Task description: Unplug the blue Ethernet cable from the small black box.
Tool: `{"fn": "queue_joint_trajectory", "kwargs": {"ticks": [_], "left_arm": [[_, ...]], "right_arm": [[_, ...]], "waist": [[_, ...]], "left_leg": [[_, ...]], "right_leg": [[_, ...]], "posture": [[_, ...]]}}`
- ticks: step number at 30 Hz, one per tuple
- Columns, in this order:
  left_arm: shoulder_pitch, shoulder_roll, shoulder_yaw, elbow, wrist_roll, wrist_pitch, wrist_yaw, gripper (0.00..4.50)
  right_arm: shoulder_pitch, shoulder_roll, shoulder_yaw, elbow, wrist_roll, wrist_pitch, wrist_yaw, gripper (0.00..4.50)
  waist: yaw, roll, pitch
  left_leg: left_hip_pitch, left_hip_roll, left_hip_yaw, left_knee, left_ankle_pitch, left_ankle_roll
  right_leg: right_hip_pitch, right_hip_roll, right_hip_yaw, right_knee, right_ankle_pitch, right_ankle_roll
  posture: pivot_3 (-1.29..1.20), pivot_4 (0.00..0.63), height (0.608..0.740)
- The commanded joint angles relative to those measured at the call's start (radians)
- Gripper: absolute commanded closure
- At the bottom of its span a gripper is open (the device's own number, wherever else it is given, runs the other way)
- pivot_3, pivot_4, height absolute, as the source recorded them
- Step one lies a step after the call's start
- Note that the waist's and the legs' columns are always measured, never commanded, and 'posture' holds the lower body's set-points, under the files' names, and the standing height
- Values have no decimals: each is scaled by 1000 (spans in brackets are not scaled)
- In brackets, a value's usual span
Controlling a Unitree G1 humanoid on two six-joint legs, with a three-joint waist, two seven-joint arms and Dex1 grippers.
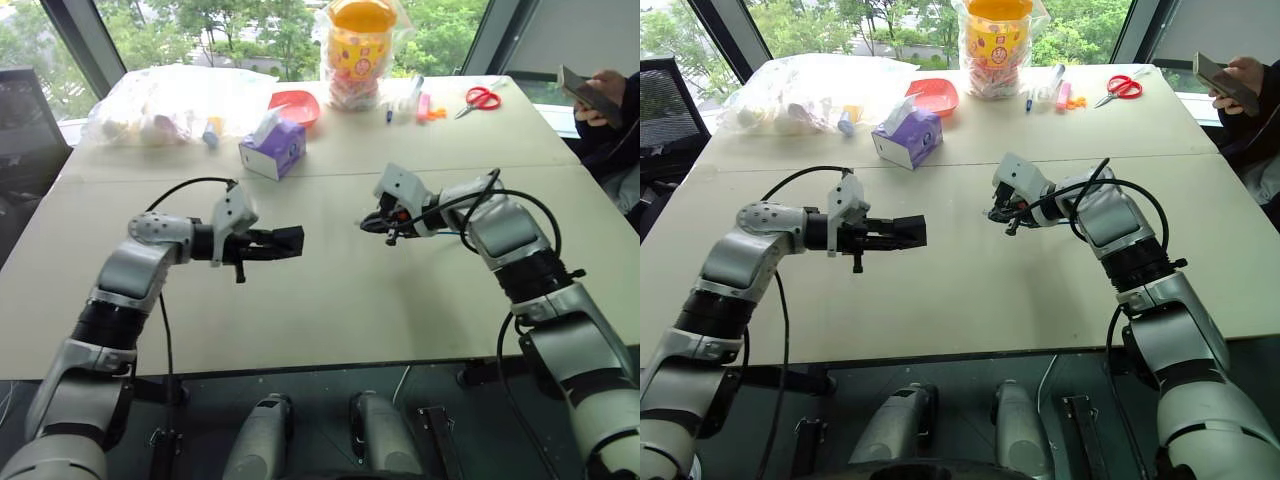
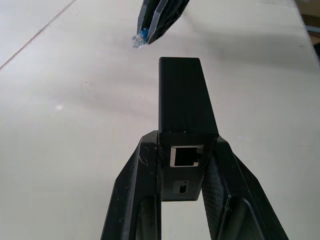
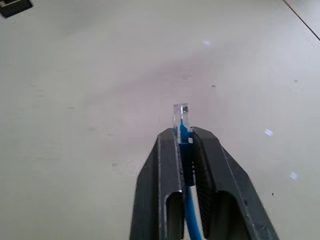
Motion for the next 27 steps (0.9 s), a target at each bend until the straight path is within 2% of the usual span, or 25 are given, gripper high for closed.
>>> {"fn": "queue_joint_trajectory", "kwargs": {"ticks": [1,7,13,19,20,22,23,24,27], "left_arm": [[-33,-44,6,70,50,-92,58,4022],[-94,-149,5,262,121,-220,155,4022],[-176,-238,18,475,166,-324,249,4022],[-178,-261,16,629,195,-373,268,4022],[-177,-261,16,645,199,-381,269,3009],[-170,-253,12,672,214,-399,268,2355],[-168,-250,13,680,218,-405,264,1832],[-164,-247,20,680,214,-402,261,1545],[-151,-240,38,661,201,-386,250,227]], "right_arm": [[-5,12,-67,37,-26,-14,-96,3352],[34,14,-136,-50,-12,69,-158,368],[154,2,-238,-356,69,269,-183,368],[291,-6,-302,-666,135,445,-230,368],[300,-3,-309,-694,144,467,-239,326],[315,2,-324,-755,168,516,-256,326],[320,2,-328,-777,178,534,-263,326],[327,1,-334,-803,191,555,-267,326],[339,-6,-342,-851,222,600,-277,326]], "waist": [[0,0,0],[-2,0,0],[0,0,0],[-3,0,0],[-3,0,0],[-4,0,0],[-3,0,0],[-3,0,0],[-2,0,0]], "left_leg": [[0,0,0,0,0,0],[0,-1,0,0,0,0],[0,-1,0,1,0,0],[0,-1,0,1,0,0],[0,0,0,1,0,0],[0,0,0,2,0,0],[0,0,0,2,0,0],[0,0,-1,2,0,0],[1,0,-1,3,0,0]], "right_leg": [[0,0,0,0,1,1],[0,0,0,0,1,2],[0,0,0,1,3,5],[0,0,0,1,3,5],[0,1,0,1,3,5],[1,1,0,1,3,5],[1,1,0,1,3,5],[1,1,-1,1,3,5],[2,1,-1,1,3,5]], "posture": [[0,150,740],[0,150,740],[0,150,740],[0,150,740],[0,150,740],[0,150,740],[0,150,740],[0,150,740],[0,150,740]]}}
